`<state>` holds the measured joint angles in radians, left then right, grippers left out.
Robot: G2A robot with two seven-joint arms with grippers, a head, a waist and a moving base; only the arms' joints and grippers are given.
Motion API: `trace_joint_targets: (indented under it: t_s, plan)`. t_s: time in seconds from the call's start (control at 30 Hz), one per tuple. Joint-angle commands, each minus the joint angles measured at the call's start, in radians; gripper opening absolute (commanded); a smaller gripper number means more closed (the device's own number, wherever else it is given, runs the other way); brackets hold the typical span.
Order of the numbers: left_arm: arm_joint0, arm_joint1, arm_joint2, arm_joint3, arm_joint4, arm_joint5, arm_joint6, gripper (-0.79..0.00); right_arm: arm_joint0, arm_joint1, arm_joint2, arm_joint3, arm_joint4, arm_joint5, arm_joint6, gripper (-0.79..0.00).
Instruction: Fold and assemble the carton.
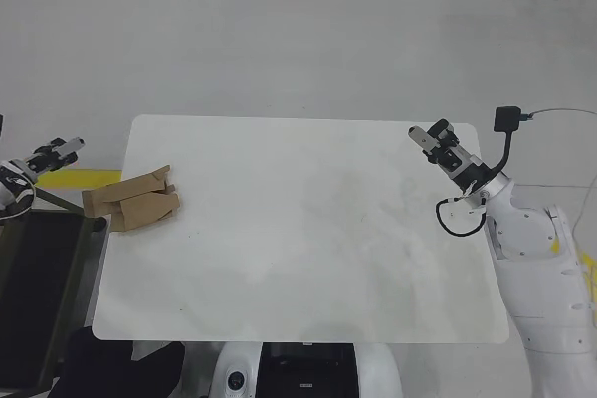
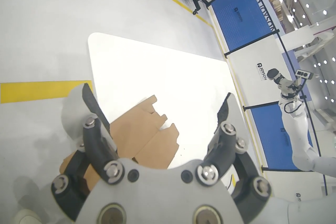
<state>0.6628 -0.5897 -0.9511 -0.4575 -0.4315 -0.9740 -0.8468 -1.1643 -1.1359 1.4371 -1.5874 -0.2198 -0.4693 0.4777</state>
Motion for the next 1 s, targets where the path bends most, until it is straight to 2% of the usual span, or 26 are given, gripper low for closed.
trace_joint_targets:
  t_s: [0.0, 0.23, 0.4, 0.63, 0.97]
  plan:
    - [-0.007, -0.005, 0.003, 0.037, 0.011, -0.007, 0.008, 0.000, 0.000, 0.000, 0.000, 0.000, 0.000, 0.000, 0.000, 0.000]
    - [-0.040, -0.036, 0.024, 0.160, 0.078, 0.043, 0.056, 0.000, 0.000, 0.000, 0.000, 0.000, 0.000, 0.000, 0.000, 0.000]
    - [-0.055, -0.058, 0.054, 0.207, 0.164, 0.111, 0.065, 0.000, 0.000, 0.000, 0.000, 0.000, 0.000, 0.000, 0.000, 0.000]
    - [-0.068, -0.086, 0.086, 0.246, 0.253, 0.242, 0.049, 0.000, 0.000, 0.000, 0.000, 0.000, 0.000, 0.000, 0.000, 0.000]
    - [-0.083, -0.108, 0.105, 0.270, 0.323, 0.281, -0.019, 0.000, 0.000, 0.000, 0.000, 0.000, 0.000, 0.000, 0.000, 0.000]
